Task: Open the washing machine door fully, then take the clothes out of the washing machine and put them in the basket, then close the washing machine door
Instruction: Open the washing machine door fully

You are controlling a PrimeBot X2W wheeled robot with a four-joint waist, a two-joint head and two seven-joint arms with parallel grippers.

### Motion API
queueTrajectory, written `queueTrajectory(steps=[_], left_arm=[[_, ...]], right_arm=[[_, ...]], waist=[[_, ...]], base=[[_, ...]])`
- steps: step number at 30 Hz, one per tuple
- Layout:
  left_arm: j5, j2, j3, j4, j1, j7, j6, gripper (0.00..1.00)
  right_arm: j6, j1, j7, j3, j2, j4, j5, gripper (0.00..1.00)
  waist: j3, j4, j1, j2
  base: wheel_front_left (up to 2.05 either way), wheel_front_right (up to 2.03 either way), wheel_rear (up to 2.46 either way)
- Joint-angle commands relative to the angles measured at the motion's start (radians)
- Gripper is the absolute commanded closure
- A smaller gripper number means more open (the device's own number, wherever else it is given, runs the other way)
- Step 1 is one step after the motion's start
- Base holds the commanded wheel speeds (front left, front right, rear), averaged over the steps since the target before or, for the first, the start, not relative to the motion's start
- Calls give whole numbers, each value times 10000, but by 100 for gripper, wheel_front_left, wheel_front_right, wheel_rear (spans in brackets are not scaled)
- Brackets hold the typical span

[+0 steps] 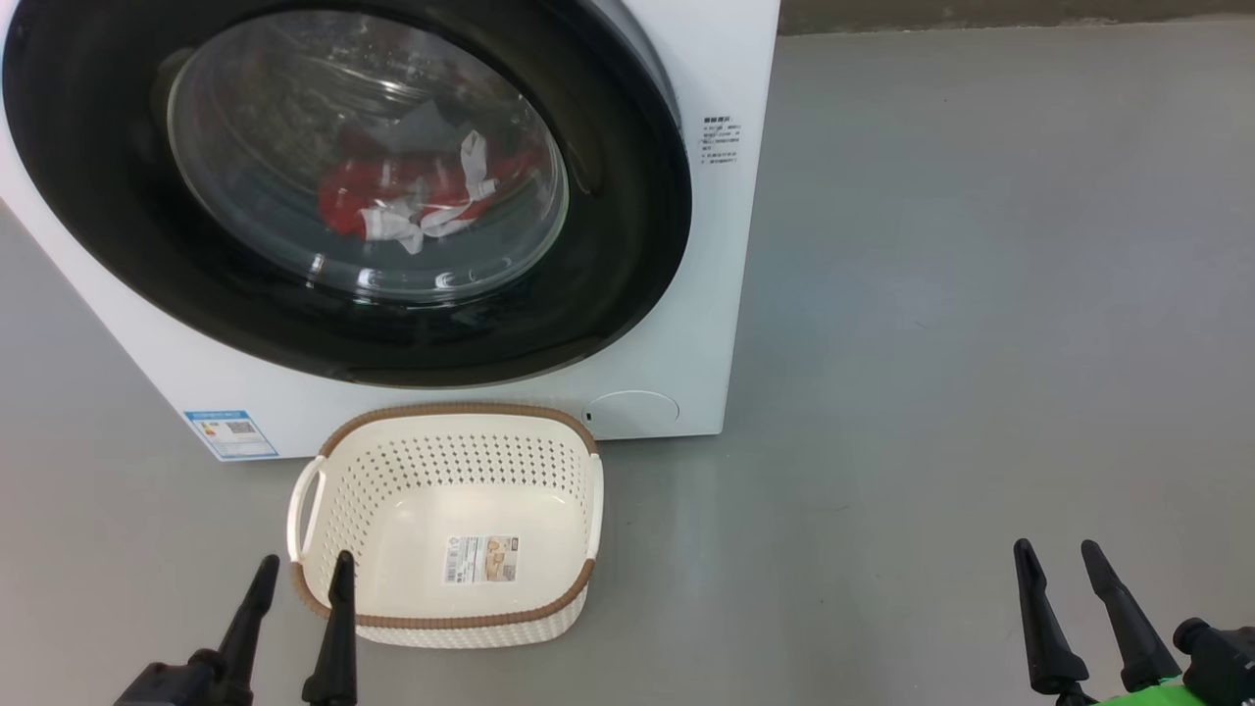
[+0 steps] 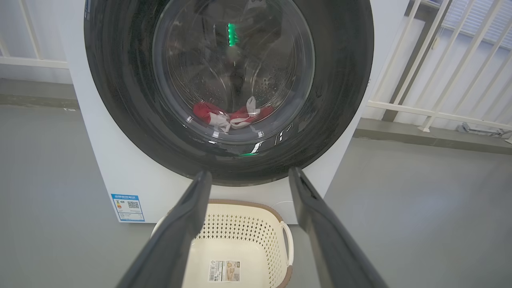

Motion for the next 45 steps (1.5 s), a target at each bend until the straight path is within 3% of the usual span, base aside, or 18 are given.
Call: queueTrajectory(steps=[1, 3, 4, 6, 7, 8, 24, 31, 45], left_arm=[[-56, 132, 309, -252, -165, -122, -31, 0], [-60, 134, 305, -258, -167, -122, -31, 0], [-62, 134, 303, -261, -171, -122, -31, 0], [-67, 133, 307, -274, -182, -122, -31, 0], [-69, 131, 307, -282, -190, -122, -31, 0], [-73, 127, 303, -287, -201, -122, -31, 0], [-251, 168, -53, -510, -834, -122, -31, 0], [-363, 224, -139, -565, -1218, -122, -31, 0], [-577, 273, -399, -606, -1924, -122, -31, 0]], right_arm=[[16, -144, -120, 220, -142, -243, -102, 0], [16, -208, -120, 278, -162, -210, -89, 0], [16, -259, -120, 317, -178, -193, -75, 11], [16, -401, -120, 400, -208, -199, -67, 70], [16, -505, -120, 432, -232, -214, -50, 92], [16, -620, -120, 450, -248, -232, -21, 100], [16, -4333, -120, 867, -229, -532, 1732, 100], [16, -5783, -120, 960, -386, -320, 1939, 100], [16, -8781, -120, 1605, -996, 1437, 2694, 100]], waist=[[7, 2, 0, -1], [20, 3, 0, -1], [28, 3, 0, -1], [53, -6, 0, -1], [72, -11, 0, -1], [88, -14, 0, -1], [961, 244, 0, -1], [1435, 518, 0, -1], [2300, 1036, 0, -1]], base=[[0, 0, 0], [0, 0, 0], [0, 0, 0], [0, 0, 0], [0, 0, 0], [0, 0, 0], [0, 0, 0], [0, 0, 0], [0, 0, 0]])
